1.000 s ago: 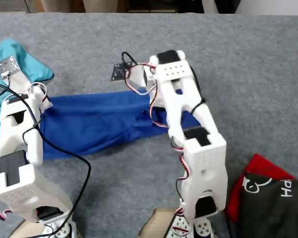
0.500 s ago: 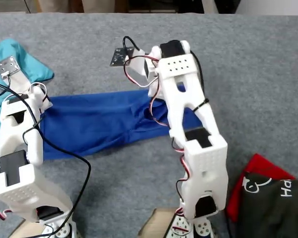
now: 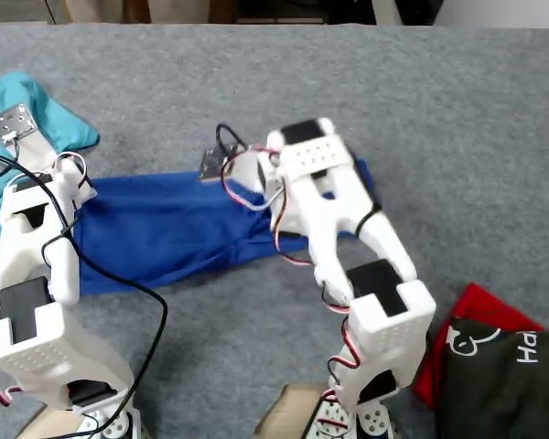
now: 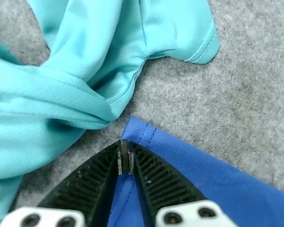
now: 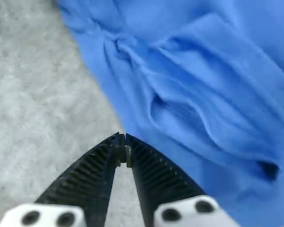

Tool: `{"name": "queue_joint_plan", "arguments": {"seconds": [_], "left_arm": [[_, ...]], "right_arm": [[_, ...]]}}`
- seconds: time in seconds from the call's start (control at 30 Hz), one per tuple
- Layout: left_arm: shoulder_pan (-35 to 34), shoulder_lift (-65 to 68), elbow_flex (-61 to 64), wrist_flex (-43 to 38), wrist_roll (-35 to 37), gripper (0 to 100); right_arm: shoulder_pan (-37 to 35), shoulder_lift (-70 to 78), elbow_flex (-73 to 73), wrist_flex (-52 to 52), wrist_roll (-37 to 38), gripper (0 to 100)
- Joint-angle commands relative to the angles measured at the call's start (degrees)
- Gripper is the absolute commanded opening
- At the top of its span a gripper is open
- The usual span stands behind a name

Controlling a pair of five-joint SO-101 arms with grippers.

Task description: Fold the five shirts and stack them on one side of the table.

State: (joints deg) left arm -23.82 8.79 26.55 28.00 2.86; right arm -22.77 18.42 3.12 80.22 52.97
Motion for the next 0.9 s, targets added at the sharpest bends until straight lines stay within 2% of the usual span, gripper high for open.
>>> {"name": "queue_joint_plan", "arguments": {"seconds": [0.0, 0.27, 0.47, 0.77, 0.87], "left_arm": [[-0.4, -2.9, -0.4, -1.0, 0.0, 2], [-0.4, -2.9, -0.4, -1.0, 0.0, 2], [-0.4, -2.9, -0.4, -1.0, 0.0, 2], [-0.4, -2.9, -0.4, -1.0, 0.1, 2], [-0.4, -2.9, -0.4, -1.0, 0.2, 2]], "right_arm": [[-1.8, -2.9, 1.7, -6.8, -0.2, 0.4], [-2.7, 2.7, -9.5, -12.6, -0.3, 0.5], [-2.9, 8.0, -18.5, -12.7, -0.4, 0.5], [-3.5, 19.6, -27.8, -12.2, -5.3, 0.5], [-1.9, 18.3, -34.3, -7.2, -8.7, 0.5]]}}
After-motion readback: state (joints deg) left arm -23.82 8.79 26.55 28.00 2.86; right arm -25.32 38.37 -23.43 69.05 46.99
